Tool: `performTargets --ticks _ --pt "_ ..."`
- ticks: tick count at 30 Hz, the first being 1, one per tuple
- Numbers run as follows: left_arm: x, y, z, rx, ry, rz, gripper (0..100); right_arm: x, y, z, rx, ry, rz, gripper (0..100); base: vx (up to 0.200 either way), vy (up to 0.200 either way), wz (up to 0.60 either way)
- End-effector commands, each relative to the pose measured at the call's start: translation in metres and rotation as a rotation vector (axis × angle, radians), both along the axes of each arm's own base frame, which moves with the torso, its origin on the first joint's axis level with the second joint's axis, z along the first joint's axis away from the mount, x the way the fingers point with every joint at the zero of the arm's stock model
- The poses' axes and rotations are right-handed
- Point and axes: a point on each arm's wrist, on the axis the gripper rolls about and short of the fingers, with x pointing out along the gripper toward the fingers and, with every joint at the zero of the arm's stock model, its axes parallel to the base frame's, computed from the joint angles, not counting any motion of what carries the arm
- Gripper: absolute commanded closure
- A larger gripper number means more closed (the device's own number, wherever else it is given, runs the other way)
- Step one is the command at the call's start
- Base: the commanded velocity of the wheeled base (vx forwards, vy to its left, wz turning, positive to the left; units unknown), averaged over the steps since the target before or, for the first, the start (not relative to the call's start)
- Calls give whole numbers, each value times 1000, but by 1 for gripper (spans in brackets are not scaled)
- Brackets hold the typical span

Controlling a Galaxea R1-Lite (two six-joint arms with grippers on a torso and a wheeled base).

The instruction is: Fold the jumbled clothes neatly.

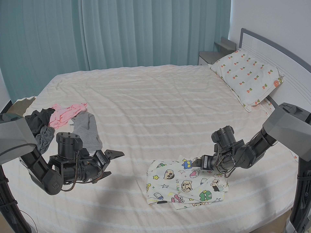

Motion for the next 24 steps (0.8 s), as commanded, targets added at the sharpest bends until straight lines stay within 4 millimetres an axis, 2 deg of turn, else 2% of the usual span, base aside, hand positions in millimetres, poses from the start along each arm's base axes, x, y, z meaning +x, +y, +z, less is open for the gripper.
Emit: performTargets --ticks 1,8,14,19,23,24 --pt "0 0 0 0 1 0 0 -3 -7 2 -6 6 -13 0 0 0 0" --pt "0 0 -1 1 2 1 0 3 -16 4 0 -9 -39 0 0 0 0" --pt "0 0 -1 0 2 0 0 10 -12 5 17 -27 -41 0 0 0 0" --pt "0 0 -1 1 2 1 0 24 -4 -13 15 2 -35 0 0 0 0" --pt "0 0 -1 1 2 1 0 33 -5 -11 27 -18 -51 0 0 0 0" --pt "0 0 -1 1 2 1 0 34 -6 -11 33 -18 -61 100 0 0 0"
